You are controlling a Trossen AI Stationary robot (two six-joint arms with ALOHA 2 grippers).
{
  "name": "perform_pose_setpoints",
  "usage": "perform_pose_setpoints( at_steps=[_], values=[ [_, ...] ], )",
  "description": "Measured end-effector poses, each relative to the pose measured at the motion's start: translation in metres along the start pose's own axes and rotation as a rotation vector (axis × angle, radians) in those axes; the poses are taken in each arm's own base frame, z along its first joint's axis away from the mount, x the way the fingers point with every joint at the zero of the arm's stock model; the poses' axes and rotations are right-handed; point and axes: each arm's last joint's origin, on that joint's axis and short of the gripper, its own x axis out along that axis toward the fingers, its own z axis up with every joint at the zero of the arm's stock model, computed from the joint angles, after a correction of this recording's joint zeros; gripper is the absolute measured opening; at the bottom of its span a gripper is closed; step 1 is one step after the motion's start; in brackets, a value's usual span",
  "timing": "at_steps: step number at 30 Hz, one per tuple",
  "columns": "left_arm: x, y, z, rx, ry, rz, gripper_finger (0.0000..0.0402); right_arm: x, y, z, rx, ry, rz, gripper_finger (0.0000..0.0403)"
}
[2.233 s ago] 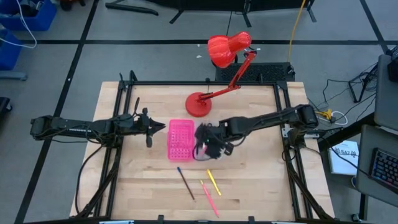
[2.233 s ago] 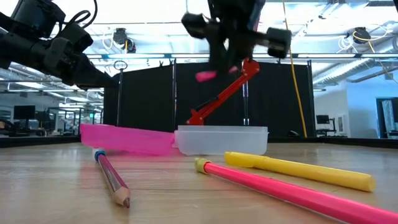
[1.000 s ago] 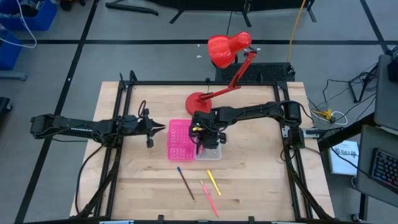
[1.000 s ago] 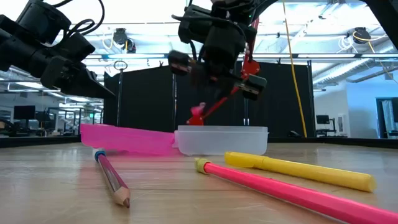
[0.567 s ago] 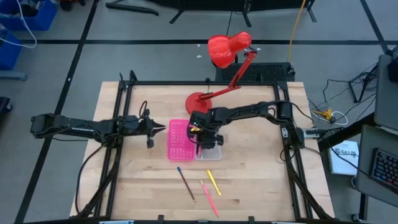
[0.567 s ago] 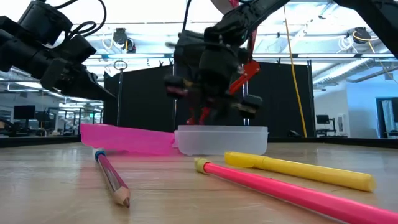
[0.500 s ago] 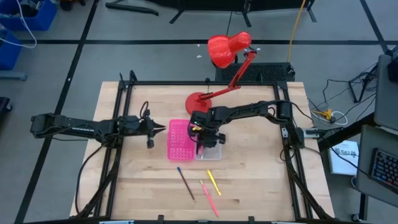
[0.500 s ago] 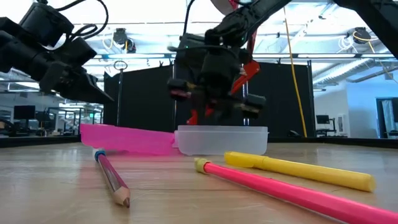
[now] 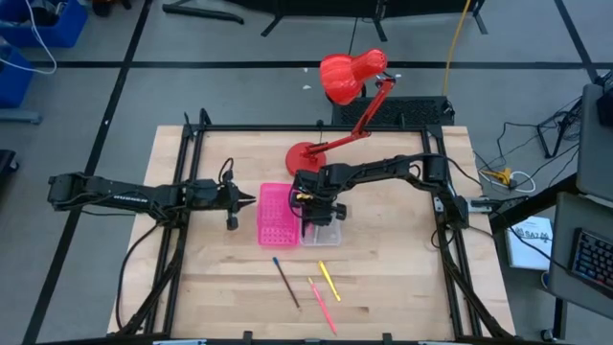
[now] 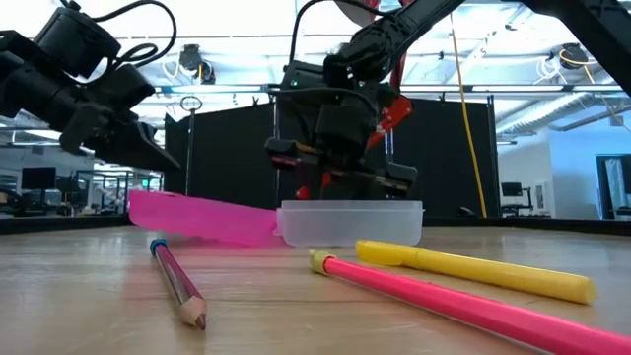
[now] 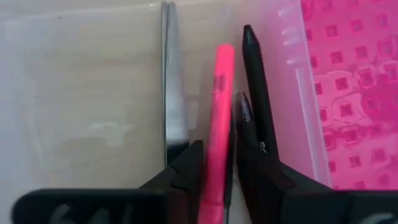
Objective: Pick & place school supplies into a supply box
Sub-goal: Put the pink pen into the supply box, then adjust the scissors into the supply box
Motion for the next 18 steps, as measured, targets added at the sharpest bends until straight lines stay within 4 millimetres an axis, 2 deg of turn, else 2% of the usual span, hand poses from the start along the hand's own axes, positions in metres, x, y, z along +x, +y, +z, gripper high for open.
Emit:
perform_pose_setpoints(
  at_steps=[6,12,15,18],
  values=[
    [0.000,0.000,0.001,-0.004,-0.010,-0.013,0.0049,-0.013,-0.001,0.011,0.002,0.019,-0.027,0.0136],
    [0.000,-0.001,0.001,-0.022,-0.014,-0.027,0.0049,-0.051,-0.001,0.042,0.035,0.188,-0.128,0.0151],
    [0.000,-0.001,0.002,-0.051,-0.021,-0.026,0.0049,-0.072,0.005,0.064,0.147,0.237,-0.178,0.0142],
    [0.000,0.000,0.004,-0.075,-0.041,-0.025,0.0049,-0.095,0.011,0.086,0.374,0.162,-0.238,0.0118]
  ],
)
